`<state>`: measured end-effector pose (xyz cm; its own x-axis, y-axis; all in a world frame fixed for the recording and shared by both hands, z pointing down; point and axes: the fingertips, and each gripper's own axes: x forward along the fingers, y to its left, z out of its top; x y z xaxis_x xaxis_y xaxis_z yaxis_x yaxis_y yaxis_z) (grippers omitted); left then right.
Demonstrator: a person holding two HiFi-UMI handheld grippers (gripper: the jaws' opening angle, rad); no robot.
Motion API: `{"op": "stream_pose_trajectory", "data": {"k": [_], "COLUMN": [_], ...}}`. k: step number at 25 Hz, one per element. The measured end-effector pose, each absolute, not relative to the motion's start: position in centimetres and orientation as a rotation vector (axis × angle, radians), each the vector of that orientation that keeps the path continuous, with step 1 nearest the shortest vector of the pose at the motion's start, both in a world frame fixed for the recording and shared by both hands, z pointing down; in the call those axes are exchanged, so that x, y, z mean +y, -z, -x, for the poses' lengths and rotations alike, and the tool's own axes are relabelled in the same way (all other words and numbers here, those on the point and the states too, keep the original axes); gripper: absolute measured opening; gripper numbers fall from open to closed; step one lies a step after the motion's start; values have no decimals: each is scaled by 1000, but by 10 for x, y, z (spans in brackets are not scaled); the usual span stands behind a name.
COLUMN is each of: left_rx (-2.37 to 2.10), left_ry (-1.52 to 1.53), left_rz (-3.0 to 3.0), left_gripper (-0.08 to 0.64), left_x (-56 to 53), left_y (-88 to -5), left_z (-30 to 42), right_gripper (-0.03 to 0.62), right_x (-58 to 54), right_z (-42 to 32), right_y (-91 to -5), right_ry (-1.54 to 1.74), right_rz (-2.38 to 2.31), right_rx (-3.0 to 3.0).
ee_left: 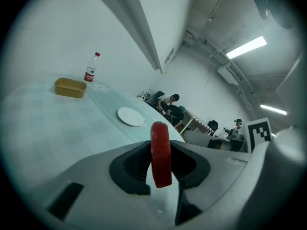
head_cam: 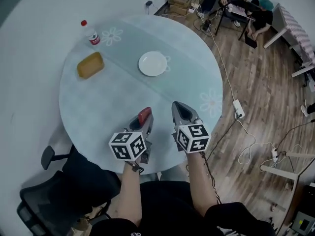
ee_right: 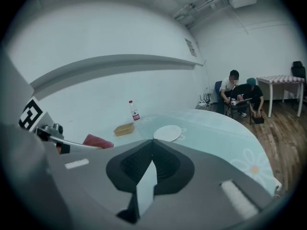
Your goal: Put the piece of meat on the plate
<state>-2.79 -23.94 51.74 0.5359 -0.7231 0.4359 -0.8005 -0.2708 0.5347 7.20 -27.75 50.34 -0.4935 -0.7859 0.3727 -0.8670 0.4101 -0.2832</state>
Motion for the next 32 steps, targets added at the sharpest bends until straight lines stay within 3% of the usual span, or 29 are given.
{"op": "stream_pose_trajectory", "data": {"k": [9,17,21,27,30,32], "left_rx": [-1103,-1033,-1024,-1069,-1130,-1170], "left_ry": [-363,-177,-227,-464,-580,-603], "left_rz": [-2040,-1924,-1871,-1913,-1917,-1881], "left_gripper": [92,92,94,100,160,280], "left_x": [-359,-496,-526,-536,-535,-527], "left_y": [-581,-597,-622,-650,-648,-649], "left_z": [26,11,3,5,14,21], "right_gripper": [11,11,11,11,11,11], "right_x": [-334,-347,-344,-344,-348,-350], "right_z": [-84,-156,-194,-186,-177,-172], "right_y": [-563,-588,-602,-614,-610,-603], "right_ry": [-900,-990,-978,-977,-982,-970], "right_rz": [-1550,-1779,-1849,-1815,-1785,-1757], "right_rx": [-2378,-2214,-2121,-2146,-2175,-2211]}}
